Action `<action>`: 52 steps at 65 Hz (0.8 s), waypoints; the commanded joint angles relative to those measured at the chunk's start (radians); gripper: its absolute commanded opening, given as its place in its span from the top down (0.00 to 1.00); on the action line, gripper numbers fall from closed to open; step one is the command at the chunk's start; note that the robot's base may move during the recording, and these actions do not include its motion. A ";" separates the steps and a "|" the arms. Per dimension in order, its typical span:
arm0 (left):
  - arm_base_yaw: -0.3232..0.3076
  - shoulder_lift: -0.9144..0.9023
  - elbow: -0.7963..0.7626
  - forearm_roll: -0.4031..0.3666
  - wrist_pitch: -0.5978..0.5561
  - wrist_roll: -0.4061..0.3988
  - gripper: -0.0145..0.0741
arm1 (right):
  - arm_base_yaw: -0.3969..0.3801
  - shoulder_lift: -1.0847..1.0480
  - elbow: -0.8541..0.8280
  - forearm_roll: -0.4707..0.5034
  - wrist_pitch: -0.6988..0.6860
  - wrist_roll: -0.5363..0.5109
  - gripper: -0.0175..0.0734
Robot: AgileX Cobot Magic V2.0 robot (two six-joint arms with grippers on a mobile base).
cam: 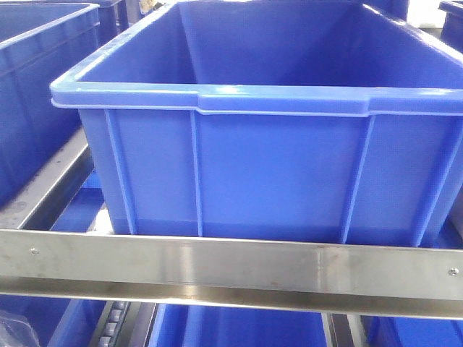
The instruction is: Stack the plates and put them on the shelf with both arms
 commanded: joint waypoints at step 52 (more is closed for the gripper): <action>-0.007 -0.170 0.098 -0.023 -0.066 -0.002 0.74 | -0.001 -0.017 0.002 -0.009 -0.090 -0.001 0.75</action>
